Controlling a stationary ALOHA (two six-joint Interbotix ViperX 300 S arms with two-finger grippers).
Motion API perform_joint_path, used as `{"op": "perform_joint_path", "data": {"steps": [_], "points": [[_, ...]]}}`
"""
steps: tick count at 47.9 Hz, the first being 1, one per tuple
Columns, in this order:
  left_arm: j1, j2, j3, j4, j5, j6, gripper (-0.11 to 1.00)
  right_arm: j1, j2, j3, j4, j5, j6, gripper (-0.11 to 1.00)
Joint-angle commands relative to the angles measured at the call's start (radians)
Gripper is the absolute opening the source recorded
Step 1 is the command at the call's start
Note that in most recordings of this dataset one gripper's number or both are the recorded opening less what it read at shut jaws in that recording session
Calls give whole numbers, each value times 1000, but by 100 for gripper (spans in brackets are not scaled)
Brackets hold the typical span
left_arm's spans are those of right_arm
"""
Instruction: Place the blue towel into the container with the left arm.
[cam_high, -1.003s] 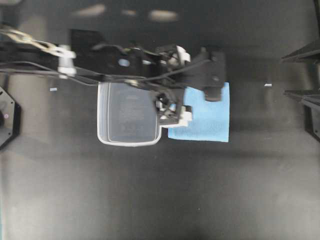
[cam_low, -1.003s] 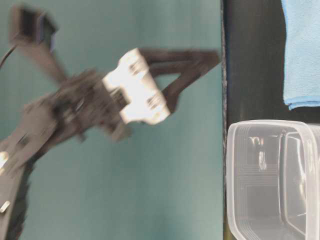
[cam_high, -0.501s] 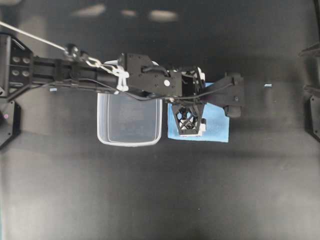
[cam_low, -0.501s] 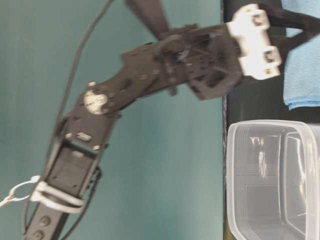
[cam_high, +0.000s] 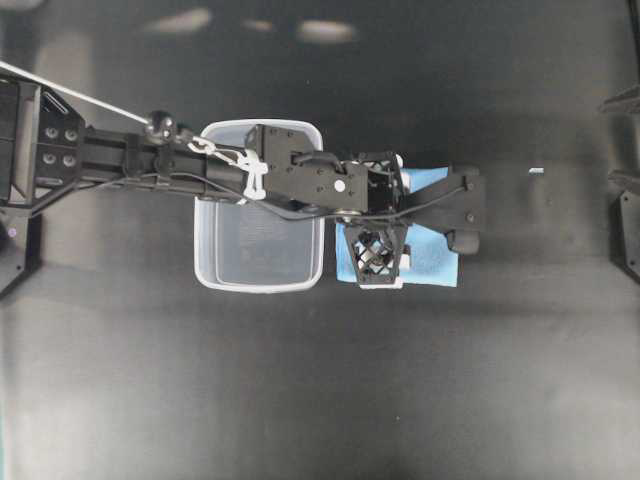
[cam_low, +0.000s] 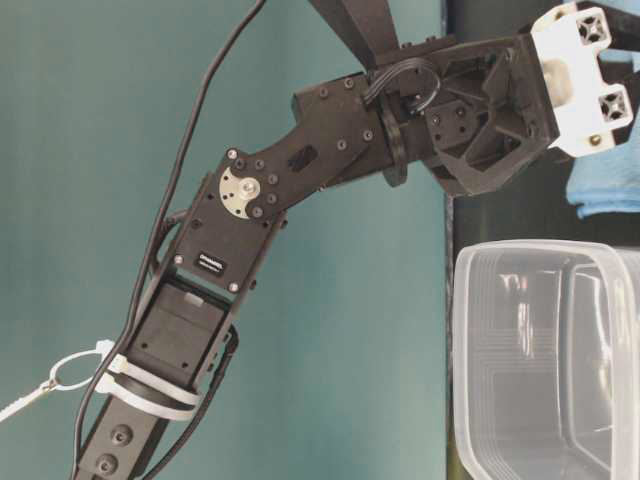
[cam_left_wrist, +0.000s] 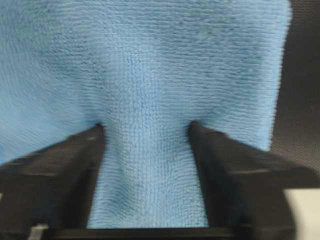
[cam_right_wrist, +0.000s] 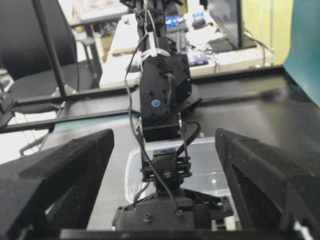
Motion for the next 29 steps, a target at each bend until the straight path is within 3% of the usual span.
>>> {"op": "perform_joint_path", "data": {"steps": [1,6,9,17,29], "points": [[-14,0,-5,3,12,6,45,-2,6,-6,3,-5,2,79],[-12,-21,-23,3,23,9,16,-2,6,-6,6,0,3,79],[-8,-40,-35,3,25,15,6,-2,5,-6,5,6,3,79],[-3,-118,-84,3,67,29,6,-2,0,-6,5,31,3,79],[6,-345,-101,3,261,29,6,-2,-5,9,5,69,2,79]]}}
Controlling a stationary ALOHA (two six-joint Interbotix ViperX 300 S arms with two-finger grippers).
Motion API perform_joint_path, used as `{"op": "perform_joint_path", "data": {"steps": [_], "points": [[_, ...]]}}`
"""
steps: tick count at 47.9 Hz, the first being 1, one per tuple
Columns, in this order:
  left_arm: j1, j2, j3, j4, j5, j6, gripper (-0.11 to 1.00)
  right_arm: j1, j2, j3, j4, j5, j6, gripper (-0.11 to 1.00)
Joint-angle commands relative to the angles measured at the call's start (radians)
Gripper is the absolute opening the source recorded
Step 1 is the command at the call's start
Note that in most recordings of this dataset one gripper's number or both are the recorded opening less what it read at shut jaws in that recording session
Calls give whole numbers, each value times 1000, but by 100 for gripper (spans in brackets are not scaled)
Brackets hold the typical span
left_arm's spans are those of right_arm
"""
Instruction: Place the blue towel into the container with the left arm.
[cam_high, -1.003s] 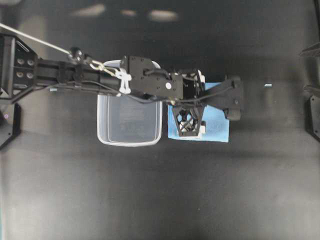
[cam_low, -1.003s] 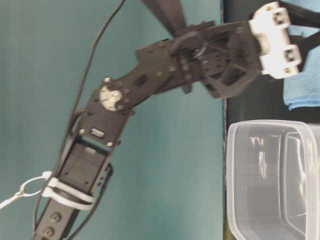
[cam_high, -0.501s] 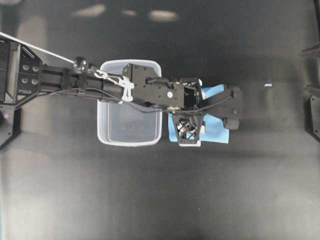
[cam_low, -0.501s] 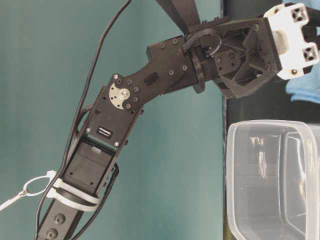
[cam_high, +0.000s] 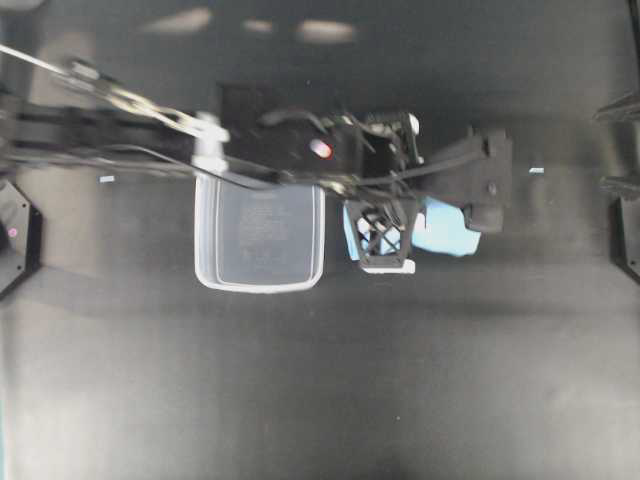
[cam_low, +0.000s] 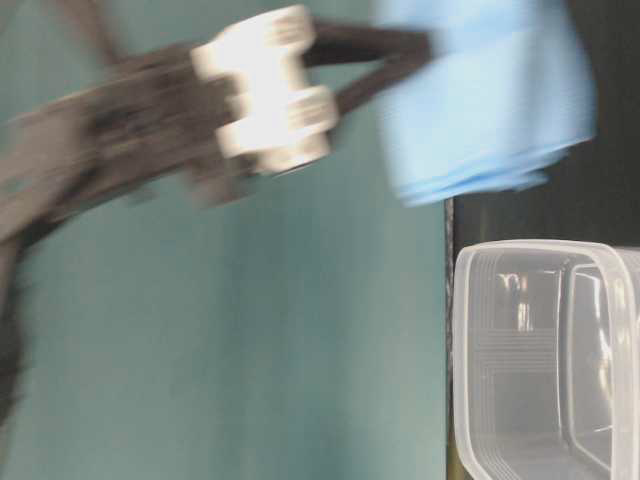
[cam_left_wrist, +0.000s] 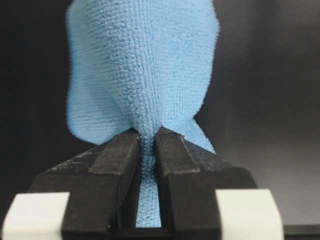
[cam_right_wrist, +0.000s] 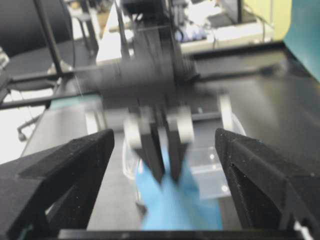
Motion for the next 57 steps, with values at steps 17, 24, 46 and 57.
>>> {"op": "perform_joint_path", "data": {"steps": [17,24,46,57], "points": [[44,-387,268,3,146,-6,6,-2,6,3,3,-8,2,79],[51,-457,402,3,54,-11,6,-3,6,8,3,-8,2,79],[51,-497,508,3,18,-9,6,-3,6,9,3,-8,2,79],[51,-497,517,3,15,-17,6,-3,6,9,5,-8,2,79]]}}
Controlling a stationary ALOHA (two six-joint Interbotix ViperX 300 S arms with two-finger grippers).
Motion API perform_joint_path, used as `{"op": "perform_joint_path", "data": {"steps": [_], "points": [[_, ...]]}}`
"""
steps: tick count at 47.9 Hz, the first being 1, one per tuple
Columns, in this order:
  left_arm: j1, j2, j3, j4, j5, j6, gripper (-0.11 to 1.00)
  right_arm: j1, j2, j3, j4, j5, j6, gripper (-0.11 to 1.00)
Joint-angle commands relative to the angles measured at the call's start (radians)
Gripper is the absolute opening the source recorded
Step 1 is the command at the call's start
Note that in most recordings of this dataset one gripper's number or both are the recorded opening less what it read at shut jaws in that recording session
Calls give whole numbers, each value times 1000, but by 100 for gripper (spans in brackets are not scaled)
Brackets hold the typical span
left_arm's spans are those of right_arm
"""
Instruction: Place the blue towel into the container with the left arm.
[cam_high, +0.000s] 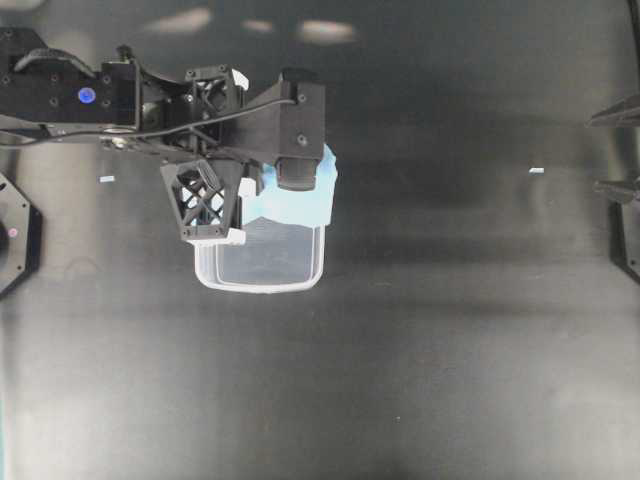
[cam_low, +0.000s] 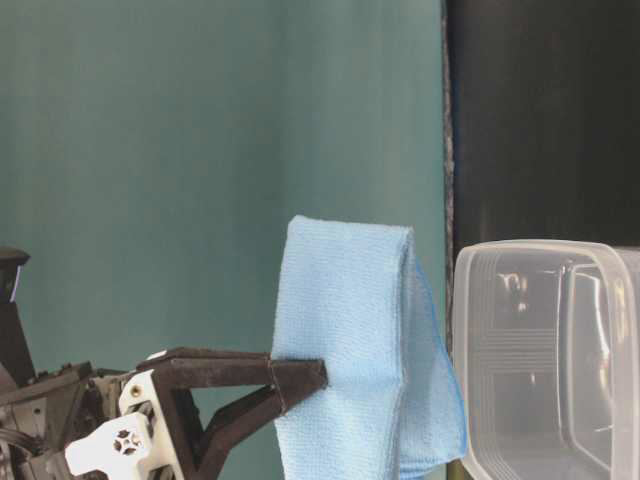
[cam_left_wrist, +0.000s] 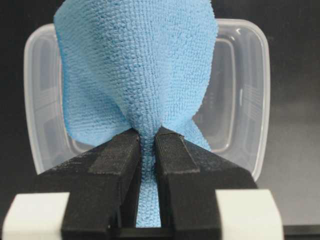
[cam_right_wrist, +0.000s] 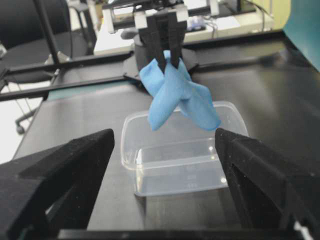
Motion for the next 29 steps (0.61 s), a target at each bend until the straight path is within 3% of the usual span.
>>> {"op": "perform_joint_path", "data": {"steps": [1,20,23,29], "points": [[2,-26,-3,3,-8,-3,6,-3,6,-9,3,-8,2,79],[6,-26,11,3,-34,-11,7,-5,8,-3,5,-8,2,79],[8,-26,17,3,-37,-21,18,-3,6,-3,5,-9,2,79],[-5,-37,26,3,-55,-63,56,-5,6,-3,5,-8,2,79]]}}
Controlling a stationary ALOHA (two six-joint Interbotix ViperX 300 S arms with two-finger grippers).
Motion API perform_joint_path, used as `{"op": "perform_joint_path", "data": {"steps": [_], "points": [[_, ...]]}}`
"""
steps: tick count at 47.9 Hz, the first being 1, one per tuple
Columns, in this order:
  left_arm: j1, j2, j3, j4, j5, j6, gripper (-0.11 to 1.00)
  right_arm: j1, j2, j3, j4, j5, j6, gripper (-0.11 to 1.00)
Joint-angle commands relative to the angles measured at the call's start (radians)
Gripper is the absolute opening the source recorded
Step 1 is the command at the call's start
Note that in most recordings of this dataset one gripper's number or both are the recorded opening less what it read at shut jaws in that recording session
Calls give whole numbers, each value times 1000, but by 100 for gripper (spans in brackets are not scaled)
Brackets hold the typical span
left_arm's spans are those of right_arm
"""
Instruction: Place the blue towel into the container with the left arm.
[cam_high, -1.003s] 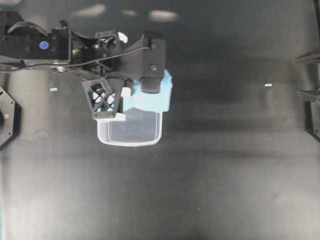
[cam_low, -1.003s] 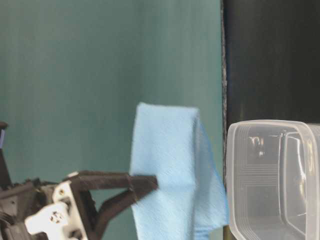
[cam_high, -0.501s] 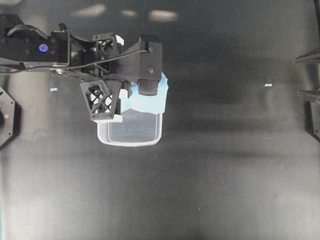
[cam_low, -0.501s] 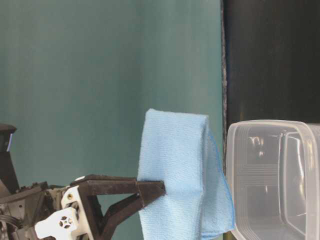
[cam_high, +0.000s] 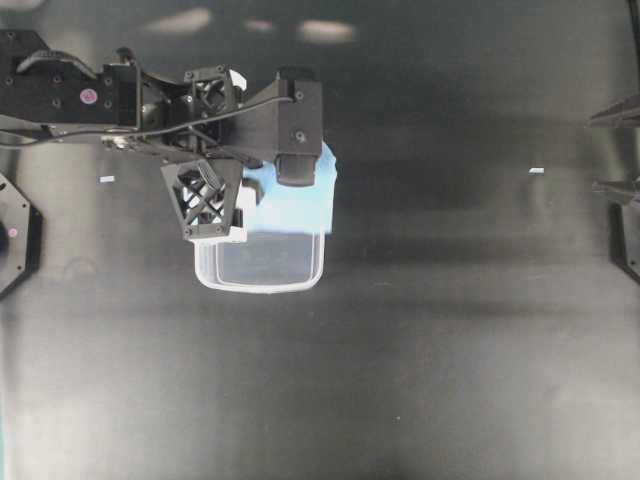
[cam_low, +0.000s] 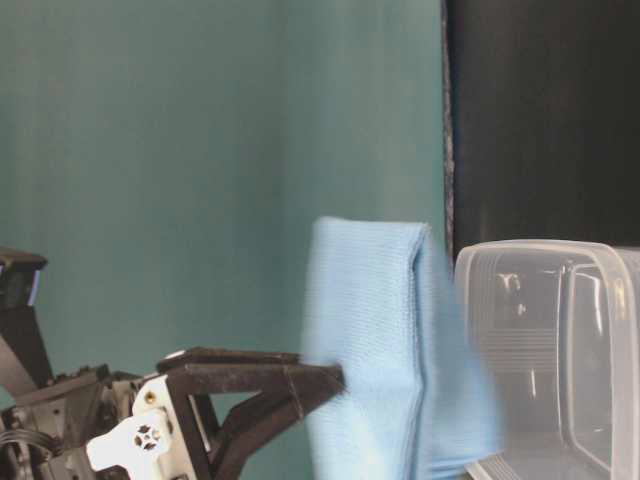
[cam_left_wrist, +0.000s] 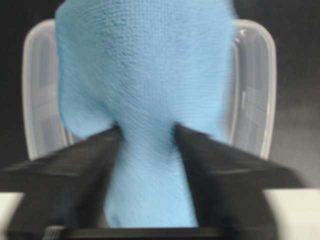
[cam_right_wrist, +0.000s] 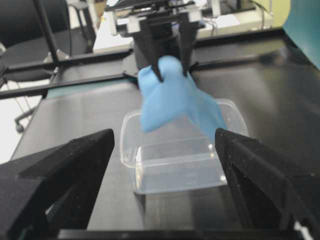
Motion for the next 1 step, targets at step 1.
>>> {"op": "perform_joint_path", "data": {"steps": [1], "points": [[-11,-37,-2,3,-32,-31,62,-3,6,-8,3,-9,2,79]]}}
